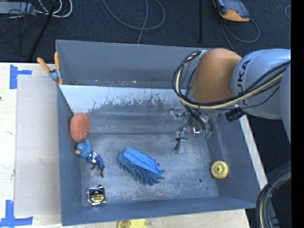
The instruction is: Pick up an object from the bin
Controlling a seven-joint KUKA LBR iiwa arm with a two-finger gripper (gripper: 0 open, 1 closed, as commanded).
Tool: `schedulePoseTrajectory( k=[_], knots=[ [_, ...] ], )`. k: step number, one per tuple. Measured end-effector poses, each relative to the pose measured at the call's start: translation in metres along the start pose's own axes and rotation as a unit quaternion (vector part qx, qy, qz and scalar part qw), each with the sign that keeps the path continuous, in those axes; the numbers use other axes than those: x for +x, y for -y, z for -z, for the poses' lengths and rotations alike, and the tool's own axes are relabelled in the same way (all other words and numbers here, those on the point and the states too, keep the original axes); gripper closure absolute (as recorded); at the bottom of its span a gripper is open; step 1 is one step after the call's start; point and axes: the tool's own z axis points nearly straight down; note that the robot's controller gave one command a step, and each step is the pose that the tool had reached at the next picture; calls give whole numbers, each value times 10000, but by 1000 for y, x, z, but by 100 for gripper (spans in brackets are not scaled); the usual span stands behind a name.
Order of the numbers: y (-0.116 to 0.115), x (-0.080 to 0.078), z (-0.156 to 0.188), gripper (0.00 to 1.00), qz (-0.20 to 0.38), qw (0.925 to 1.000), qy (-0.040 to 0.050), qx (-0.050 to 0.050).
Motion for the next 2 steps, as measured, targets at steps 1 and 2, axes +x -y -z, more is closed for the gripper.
schedulePoseTrajectory(
  k=[1, 2],
  knots=[
    [0, -1, 5, 0, 2, 10000, 32, 2],
    [-20, 11, -12, 0, 277, 9996, 72, 18]
  ],
)
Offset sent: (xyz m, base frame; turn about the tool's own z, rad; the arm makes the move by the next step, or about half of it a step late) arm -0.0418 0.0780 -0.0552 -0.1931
